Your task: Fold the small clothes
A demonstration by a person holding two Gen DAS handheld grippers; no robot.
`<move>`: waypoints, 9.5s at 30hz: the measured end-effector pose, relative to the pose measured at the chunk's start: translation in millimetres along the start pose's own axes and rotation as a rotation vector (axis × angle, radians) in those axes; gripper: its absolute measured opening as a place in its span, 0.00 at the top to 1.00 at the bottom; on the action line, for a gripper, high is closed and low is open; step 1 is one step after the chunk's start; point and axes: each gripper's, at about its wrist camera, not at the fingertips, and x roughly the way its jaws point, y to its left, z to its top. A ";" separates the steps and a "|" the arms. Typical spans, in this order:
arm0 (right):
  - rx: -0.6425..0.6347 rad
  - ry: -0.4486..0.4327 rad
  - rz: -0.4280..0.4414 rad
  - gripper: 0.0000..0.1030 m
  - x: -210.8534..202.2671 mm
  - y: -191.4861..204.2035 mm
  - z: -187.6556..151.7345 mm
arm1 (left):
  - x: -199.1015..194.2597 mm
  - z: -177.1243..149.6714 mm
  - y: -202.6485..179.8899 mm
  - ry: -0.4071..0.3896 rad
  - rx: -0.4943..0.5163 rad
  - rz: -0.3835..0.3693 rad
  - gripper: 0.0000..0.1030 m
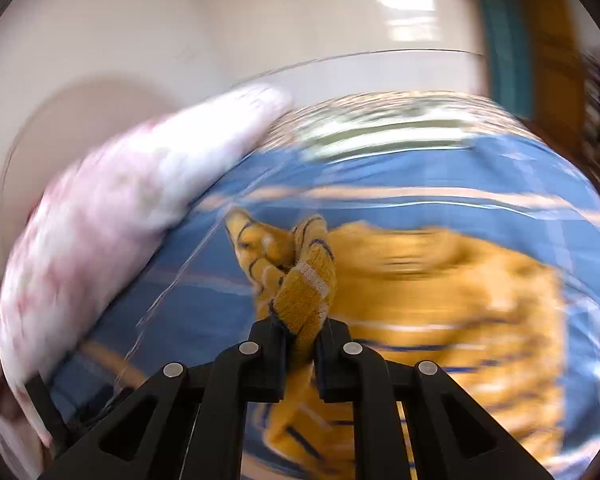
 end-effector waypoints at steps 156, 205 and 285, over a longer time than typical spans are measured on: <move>0.329 0.020 0.003 0.92 -33.0 -214.0 -0.8 | -4.8 -95.8 -209.7 0.082 0.451 0.011 0.03; 0.101 0.023 -0.067 0.49 -65.8 -131.9 -87.4 | -1.8 -89.8 -210.7 0.218 0.438 0.050 0.00; -0.146 0.119 -0.418 0.31 -93.9 -99.9 -171.4 | -91.3 -124.8 -255.9 0.214 0.508 -0.005 0.00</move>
